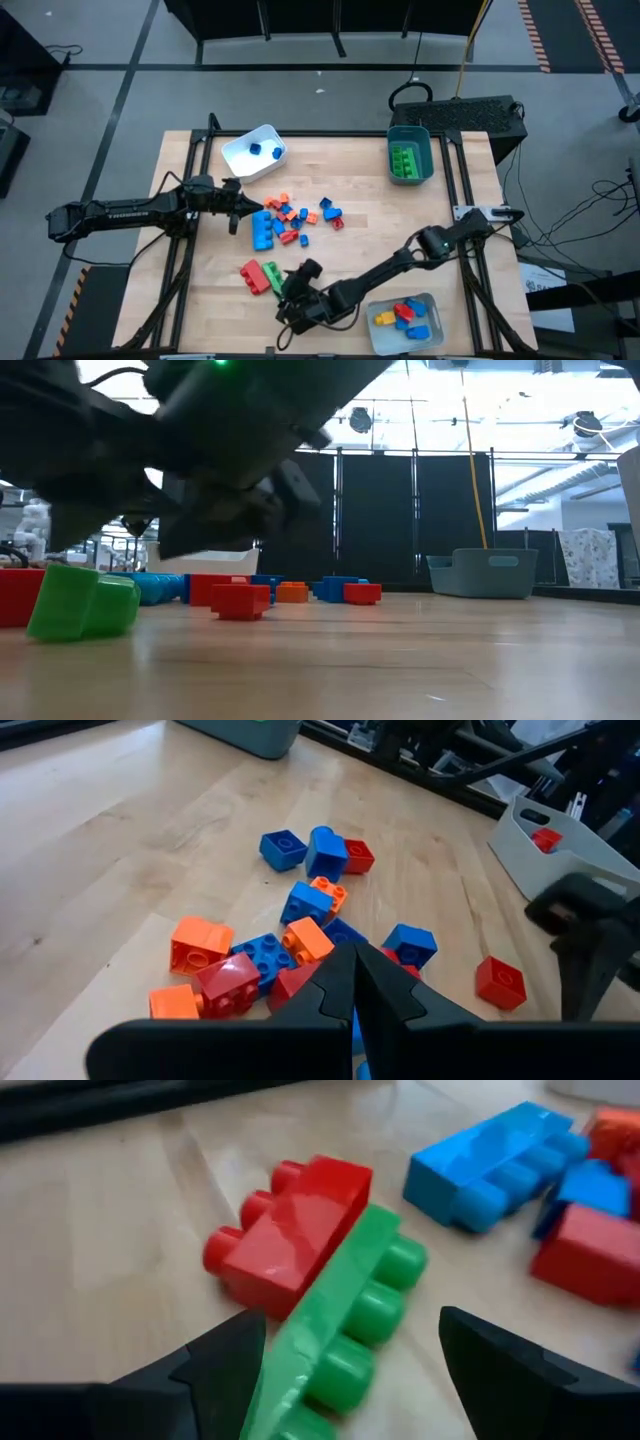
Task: Sort blocks by size
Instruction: Put the large 4 stud green game piece into the blue bin
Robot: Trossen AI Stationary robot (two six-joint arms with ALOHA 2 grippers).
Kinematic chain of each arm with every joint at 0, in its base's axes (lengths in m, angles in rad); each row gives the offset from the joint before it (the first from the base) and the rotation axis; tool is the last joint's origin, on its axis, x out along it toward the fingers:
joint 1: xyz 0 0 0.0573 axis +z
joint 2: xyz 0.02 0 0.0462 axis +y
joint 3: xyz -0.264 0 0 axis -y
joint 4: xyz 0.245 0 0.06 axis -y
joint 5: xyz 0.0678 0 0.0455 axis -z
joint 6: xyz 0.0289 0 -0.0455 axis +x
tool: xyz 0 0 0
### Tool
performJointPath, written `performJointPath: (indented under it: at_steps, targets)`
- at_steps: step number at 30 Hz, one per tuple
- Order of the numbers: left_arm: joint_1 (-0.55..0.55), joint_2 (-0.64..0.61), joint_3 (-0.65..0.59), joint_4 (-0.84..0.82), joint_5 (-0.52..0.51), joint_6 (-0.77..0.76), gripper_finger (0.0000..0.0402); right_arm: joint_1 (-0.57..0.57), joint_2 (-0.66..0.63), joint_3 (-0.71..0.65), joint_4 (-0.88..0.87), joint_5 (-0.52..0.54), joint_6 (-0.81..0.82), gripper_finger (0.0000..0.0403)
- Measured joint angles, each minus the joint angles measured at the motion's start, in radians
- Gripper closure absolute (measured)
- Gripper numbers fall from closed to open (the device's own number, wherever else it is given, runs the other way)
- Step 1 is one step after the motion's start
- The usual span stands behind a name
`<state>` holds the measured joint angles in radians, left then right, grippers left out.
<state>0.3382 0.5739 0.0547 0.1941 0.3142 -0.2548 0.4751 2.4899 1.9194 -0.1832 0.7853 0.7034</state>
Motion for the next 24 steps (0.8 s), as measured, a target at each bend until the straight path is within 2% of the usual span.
performJointPath:
  at_steps: [3,11,19,24]
  targets:
    - [0.0,0.0,0.0,-0.006,0.017,-0.001,0.0391,0.001,0.009,0.0,0.054,-0.003,0.038,0.0119]
    - [0.0,0.0,0.0,-0.026,0.033,0.012,0.0391,0.0,0.031,0.001,0.04,0.023,0.148,0.0119]
    - [0.0,0.0,0.0,-0.023,0.037,0.059,0.0391,-0.007,0.104,0.004,0.1,-0.032,0.237,0.0119]
    - [0.0,0.0,0.0,-0.022,0.037,0.06,0.0391,-0.008,0.105,0.005,0.071,-0.028,0.216,0.0132]
